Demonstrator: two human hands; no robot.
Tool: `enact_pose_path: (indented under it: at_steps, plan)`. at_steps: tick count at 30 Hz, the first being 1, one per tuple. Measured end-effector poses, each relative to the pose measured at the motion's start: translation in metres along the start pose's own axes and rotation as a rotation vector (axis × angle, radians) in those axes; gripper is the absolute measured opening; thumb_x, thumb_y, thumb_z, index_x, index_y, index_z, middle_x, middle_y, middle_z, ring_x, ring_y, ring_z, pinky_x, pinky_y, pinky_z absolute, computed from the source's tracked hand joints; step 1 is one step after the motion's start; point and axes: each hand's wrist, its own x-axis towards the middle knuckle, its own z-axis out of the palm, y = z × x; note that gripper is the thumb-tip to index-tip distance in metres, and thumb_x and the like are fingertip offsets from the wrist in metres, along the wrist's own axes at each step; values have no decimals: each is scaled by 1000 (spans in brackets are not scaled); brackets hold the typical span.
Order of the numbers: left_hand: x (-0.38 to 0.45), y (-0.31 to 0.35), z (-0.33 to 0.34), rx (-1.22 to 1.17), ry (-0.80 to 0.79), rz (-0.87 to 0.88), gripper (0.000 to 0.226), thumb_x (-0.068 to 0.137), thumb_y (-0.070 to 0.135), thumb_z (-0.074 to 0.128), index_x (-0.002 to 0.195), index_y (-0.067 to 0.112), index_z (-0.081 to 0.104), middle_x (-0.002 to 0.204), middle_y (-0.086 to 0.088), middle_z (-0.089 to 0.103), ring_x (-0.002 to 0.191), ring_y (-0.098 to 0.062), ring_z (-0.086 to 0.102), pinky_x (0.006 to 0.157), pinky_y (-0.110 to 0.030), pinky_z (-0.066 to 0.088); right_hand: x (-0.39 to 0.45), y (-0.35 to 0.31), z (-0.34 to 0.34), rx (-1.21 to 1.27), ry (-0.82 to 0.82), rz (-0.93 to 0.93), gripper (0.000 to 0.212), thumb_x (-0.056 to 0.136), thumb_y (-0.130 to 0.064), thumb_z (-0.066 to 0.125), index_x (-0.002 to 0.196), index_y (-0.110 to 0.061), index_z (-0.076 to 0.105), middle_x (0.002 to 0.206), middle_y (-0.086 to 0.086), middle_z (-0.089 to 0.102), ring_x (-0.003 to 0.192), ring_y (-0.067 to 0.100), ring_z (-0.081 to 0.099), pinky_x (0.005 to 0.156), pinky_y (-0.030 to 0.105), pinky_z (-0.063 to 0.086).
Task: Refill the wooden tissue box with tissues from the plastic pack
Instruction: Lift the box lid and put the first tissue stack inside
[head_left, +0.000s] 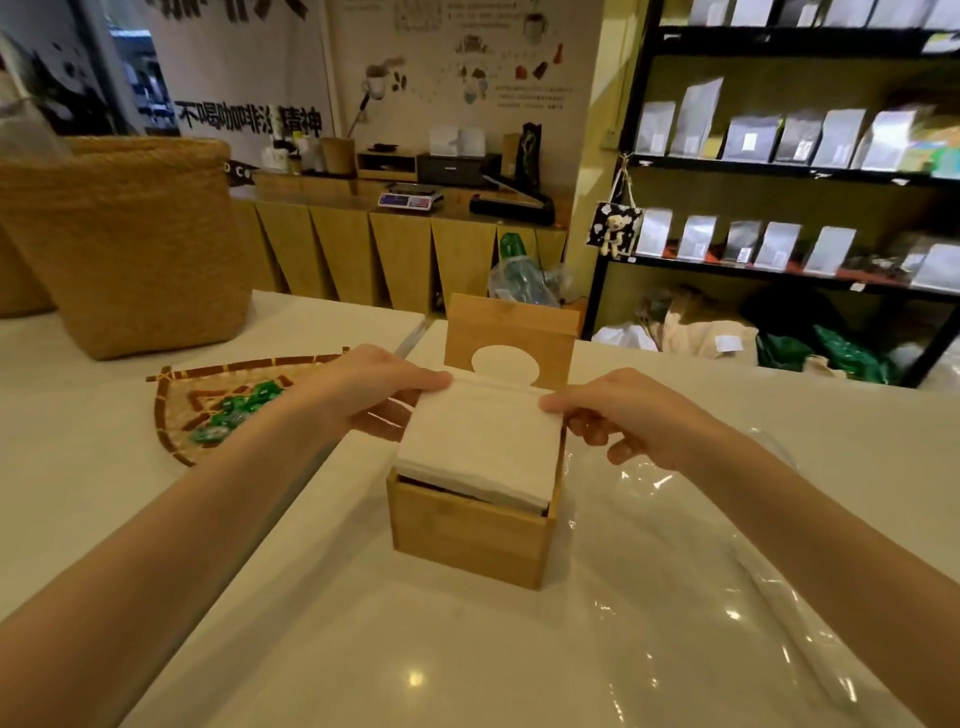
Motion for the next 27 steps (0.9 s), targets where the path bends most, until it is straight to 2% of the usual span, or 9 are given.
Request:
enact_pose_path:
  at_steps: [3,5,9,11,15,17,19,22,27]
  plan:
    - [0,1,3,83,64,23,35,75,37,68,98,11,67,80,1,63,74,-13,56,61,-26,46,-3,2,1,-28,31,-15,23,74,-29,73,66,-9,65,56,0,54,54,13,44,49,25,35]
    - [1,1,6,135,116,28,39,73,38,70,101,11,68,80,3,58,77,-15,50,70,-31,44,-6,5,3,-46,59,-40,22,74,-29,73,64,-10,66,60,0,53,58,14,44,49,24,35]
    - [3,-4,9,111,98,100,34,75,28,70,103,8,69,121,0,58,98,-15,42,86,-33,35,-6,7,8,-83,131,-103,20,73,-30,75,80,-12,73,75,-6,58,73,8,52,54,22,38]
    - [5,-6,13,140,76,165,27,76,25,70,96,6,72,131,2,54,102,-14,43,86,-32,35,-4,10,13,-132,199,-130,20,71,-32,76,79,-13,75,80,-8,59,94,15,55,65,24,41]
    - [10,-12,21,324,162,270,27,76,27,70,95,8,72,130,1,57,104,-13,51,87,-34,42,-4,12,25,-362,339,-211,20,70,-34,73,78,-16,76,112,8,61,127,25,36,94,37,36]
    - [13,-14,24,394,205,306,36,74,30,71,104,11,68,119,-1,65,114,-18,53,99,-45,41,-8,7,30,-489,379,-223,23,74,-35,70,82,-14,76,117,6,62,131,26,30,100,38,31]
    - [11,-13,25,525,249,333,29,75,34,69,94,12,70,126,2,60,127,-21,41,107,-52,31,-10,3,33,-608,393,-219,27,75,-37,66,86,-13,74,113,5,63,131,28,29,102,39,29]
    - [7,-13,31,769,256,356,21,79,36,64,76,17,72,139,5,47,137,-20,21,109,-51,17,-9,2,43,-769,386,-183,25,78,-35,61,82,-11,67,110,4,61,132,31,27,106,43,24]
    - [10,-20,44,973,270,355,25,82,40,56,66,21,58,129,0,53,137,-22,21,110,-53,11,-9,0,58,-945,356,-102,13,83,-24,55,78,-14,47,115,9,57,133,35,23,111,59,8]
